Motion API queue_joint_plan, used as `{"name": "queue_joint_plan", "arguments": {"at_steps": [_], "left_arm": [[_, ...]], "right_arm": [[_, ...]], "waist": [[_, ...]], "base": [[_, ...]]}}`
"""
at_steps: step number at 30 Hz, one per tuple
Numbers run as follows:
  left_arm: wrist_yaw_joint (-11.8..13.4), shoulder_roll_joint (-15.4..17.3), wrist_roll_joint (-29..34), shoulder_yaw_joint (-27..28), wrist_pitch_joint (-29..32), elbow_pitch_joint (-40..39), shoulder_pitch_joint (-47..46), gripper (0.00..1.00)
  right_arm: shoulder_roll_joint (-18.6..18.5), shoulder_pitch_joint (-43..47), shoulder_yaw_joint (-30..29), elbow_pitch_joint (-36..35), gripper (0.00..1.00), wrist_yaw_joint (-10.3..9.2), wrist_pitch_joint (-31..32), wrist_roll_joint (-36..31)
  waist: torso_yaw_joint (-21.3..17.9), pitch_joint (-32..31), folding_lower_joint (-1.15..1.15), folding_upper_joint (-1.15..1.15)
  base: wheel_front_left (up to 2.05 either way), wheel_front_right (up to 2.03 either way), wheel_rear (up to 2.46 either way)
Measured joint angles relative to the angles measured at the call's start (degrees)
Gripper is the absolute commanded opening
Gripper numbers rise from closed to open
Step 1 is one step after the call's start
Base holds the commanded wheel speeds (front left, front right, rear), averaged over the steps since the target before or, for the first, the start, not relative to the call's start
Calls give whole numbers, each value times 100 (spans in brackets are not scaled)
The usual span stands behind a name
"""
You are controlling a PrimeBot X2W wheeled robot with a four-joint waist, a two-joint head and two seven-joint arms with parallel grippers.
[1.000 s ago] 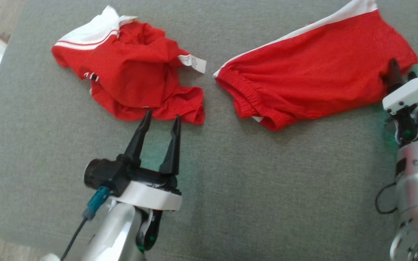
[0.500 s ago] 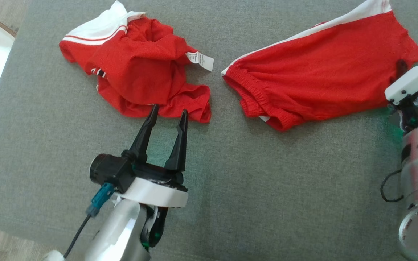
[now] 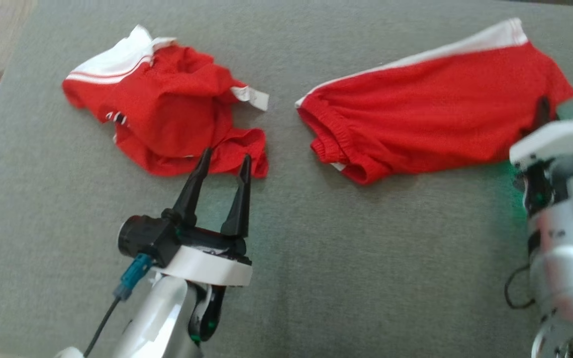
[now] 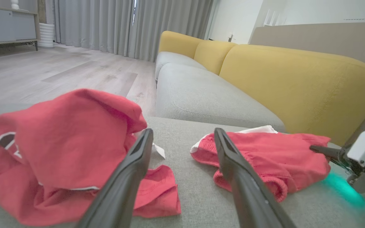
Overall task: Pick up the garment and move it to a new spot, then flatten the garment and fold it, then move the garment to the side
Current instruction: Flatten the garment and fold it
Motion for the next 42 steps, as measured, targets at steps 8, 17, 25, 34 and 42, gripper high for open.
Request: {"name": "queue_joint_plan", "arguments": {"at_steps": [8,17,25,34,42], "left_arm": [[-101,1,169,157,0,-11,199,100],[-155,3,301,310,0,-55,369,100],[-197,4,349,307,0,-57,378,100],[-201,4,349,302,0,63,544,100],[-198,4,345,302,0,68,628,100]], "right_arm": [[22,856,-153,-566,0,0,-374,656],[107,1494,-405,-1132,0,0,-575,812],[169,1593,-315,-1171,0,0,-602,906],[171,1419,592,-1181,0,-1,-745,1336],[166,1399,1945,-1304,0,0,-775,2031]], "waist": [[-430,-310,0,0],[-808,-601,-1,0],[-808,-621,0,0],[-673,-821,0,0],[-411,-1058,-1,0]], "base": [[0,0,0],[0,0,0],[0,0,0],[0,0,0],[0,0,0]]}}
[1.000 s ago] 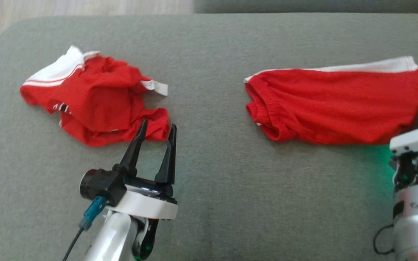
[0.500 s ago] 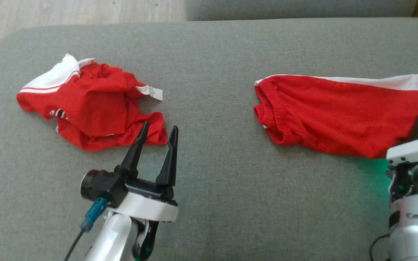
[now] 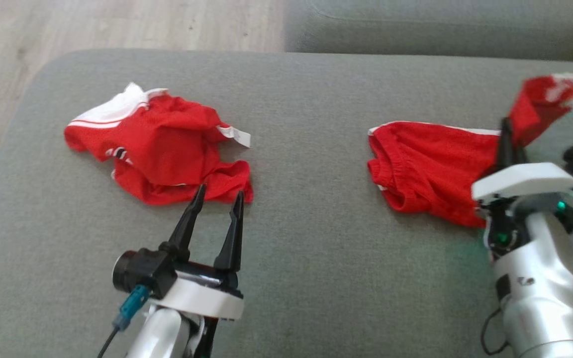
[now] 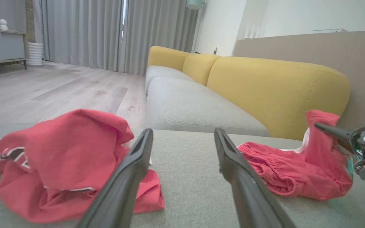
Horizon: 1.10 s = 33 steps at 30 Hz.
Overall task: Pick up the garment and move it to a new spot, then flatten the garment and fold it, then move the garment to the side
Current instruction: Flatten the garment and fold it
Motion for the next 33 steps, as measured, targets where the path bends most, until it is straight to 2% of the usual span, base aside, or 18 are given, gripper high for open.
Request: {"name": "queue_joint_plan", "arguments": {"at_steps": [7,16,20,22,23,27,33], "left_arm": [[1,3,1,-14,1,111,219,100],[-2,5,0,0,1,153,219,100],[-1,4,0,15,1,163,219,100],[-1,4,0,27,1,165,219,100],[-1,4,-1,36,1,164,219,100],[3,4,-1,51,1,163,220,100],[4,7,-1,179,1,140,282,100]], "right_arm": [[-5,119,1289,-220,0,0,43,523],[-14,216,2040,24,0,-1,210,638],[-26,255,2388,223,0,-1,476,654],[-67,327,2576,358,54,-1,622,627],[-83,371,2639,422,100,0,653,605],[-144,491,2954,615,100,0,981,588],[-189,554,3424,359,100,0,1144,635]], "waist": [[243,-128,0,0],[416,-139,0,0],[404,-151,0,0],[380,-164,1,0],[364,-169,1,0],[280,-196,1,0],[70,-232,1,0]], "base": [[0,0,0],[0,0,0],[0,0,0],[0,0,0],[0,0,0],[0,0,0],[0,0,0]]}}
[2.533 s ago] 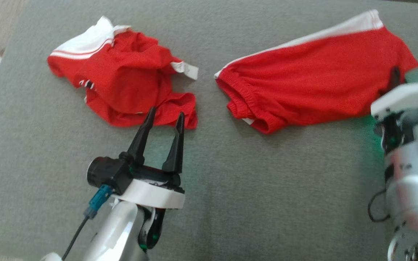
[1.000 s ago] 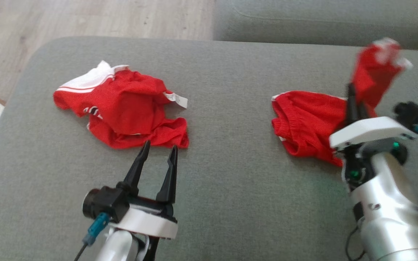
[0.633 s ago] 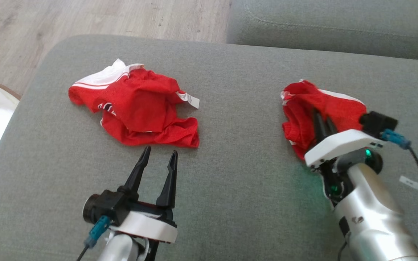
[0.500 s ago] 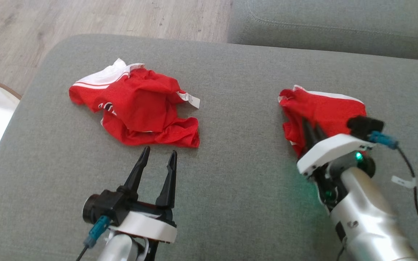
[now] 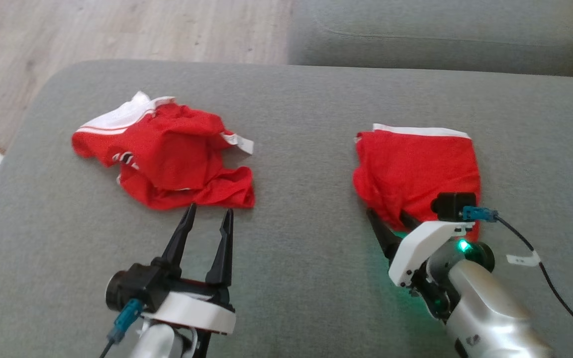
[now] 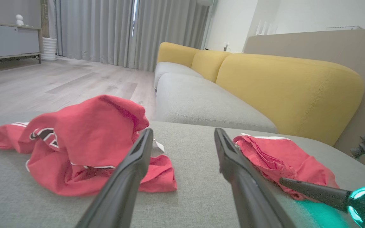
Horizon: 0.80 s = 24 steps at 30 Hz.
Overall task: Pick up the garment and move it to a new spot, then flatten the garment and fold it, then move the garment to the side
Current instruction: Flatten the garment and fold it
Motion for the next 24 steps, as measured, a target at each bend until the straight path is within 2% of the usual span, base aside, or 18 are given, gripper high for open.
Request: {"name": "queue_joint_plan", "arguments": {"at_steps": [7,12,15,19,24], "left_arm": [[0,0,1,120,0,-179,30,100],[-1,2,2,194,-1,-320,25,100],[0,2,7,205,-1,-382,18,100],[0,2,16,205,-1,-502,4,100],[2,2,56,209,-1,-568,-25,100]], "right_arm": [[-387,57,-180,-769,100,-1,-797,63],[-566,128,-552,-1235,100,0,-1310,-318],[-648,273,-1000,-1545,100,-1,-1515,-834],[-573,608,-1716,-2081,100,0,-1622,-1408],[-159,1227,-2418,-2638,100,-1,-1625,-2034]], "waist": [[-364,-30,0,0],[-600,-54,0,0],[-779,-69,0,0],[-989,-71,0,0],[-1108,-37,0,0]], "base": [[0,0,0],[0,0,0],[0,0,0],[0,0,0],[0,0,0]]}}
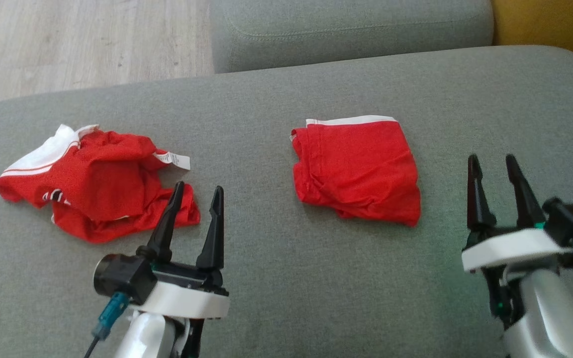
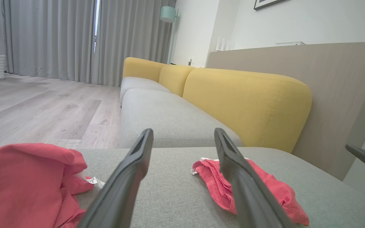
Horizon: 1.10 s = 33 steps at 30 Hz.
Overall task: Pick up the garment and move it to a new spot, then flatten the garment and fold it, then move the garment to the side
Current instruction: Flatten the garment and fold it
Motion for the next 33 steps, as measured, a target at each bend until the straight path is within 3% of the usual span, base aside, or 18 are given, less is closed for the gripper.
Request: {"name": "queue_joint_plan", "arguments": {"at_steps": [9,10,11,17,28,33], "left_arm": [[4,-1,0,-7,1,-23,-11,100],[4,-1,1,-13,1,-25,-29,100],[4,-1,1,-22,0,-25,-63,100],[-1,-2,0,-124,0,-52,-265,100],[4,-4,-22,-324,0,-12,-429,100],[4,-5,-22,-374,0,13,-438,100]], "right_arm": [[252,411,-307,-338,100,1,0,-450],[253,404,-305,-330,43,1,4,-490],[264,382,-308,-308,0,1,16,-521],[268,-216,-313,99,0,1,245,-678],[269,-1249,-378,2332,0,1,424,-999],[270,-1478,-456,2746,0,1,208,-999]], "waist": [[101,162,0,0],[132,198,-1,0],[166,241,0,0],[444,547,0,0],[976,1034,1,0],[1027,999,0,0]], "base": [[0,0,0],[0,0,0],[0,0,0],[0,0,0],[0,0,0],[0,0,0]]}}
